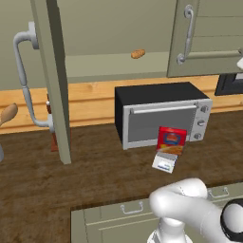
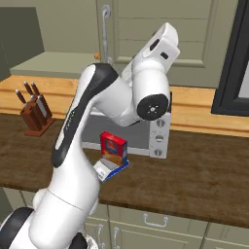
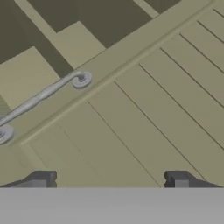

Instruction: Pick the boxed food and place it on the digital scale for weighing, and close the cabinet.

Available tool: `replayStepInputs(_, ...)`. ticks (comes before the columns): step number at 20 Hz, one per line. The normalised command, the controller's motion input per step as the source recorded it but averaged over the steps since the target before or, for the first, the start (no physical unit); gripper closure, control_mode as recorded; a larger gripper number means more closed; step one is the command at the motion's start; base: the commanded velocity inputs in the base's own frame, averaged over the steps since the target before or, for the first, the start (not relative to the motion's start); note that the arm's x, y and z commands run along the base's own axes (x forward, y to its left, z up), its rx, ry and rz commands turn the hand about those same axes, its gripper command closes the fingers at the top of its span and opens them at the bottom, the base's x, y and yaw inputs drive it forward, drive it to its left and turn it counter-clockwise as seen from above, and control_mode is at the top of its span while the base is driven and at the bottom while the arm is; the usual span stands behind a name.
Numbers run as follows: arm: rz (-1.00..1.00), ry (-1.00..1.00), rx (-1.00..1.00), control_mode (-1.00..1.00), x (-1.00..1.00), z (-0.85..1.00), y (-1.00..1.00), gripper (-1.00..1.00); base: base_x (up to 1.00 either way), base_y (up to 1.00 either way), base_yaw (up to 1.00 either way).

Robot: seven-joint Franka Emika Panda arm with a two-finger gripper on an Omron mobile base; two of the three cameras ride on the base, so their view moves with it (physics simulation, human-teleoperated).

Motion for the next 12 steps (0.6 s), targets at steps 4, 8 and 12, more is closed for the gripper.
replayStepInputs(4,0.00,0.09,0.00,-1.00,-1.00,0.23,0.00,-1.00,0.00,0.00,0.00)
replayStepInputs(8,0.04,0.00,0.00,-1.00,-1.00,-0.15,0.02,-1.00,0.00,0.00,0.00)
replayStepInputs(12,0.04,-0.13,0.02,-1.00,-1.00,-0.68,0.28,-1.00,0.00,0.00,0.00)
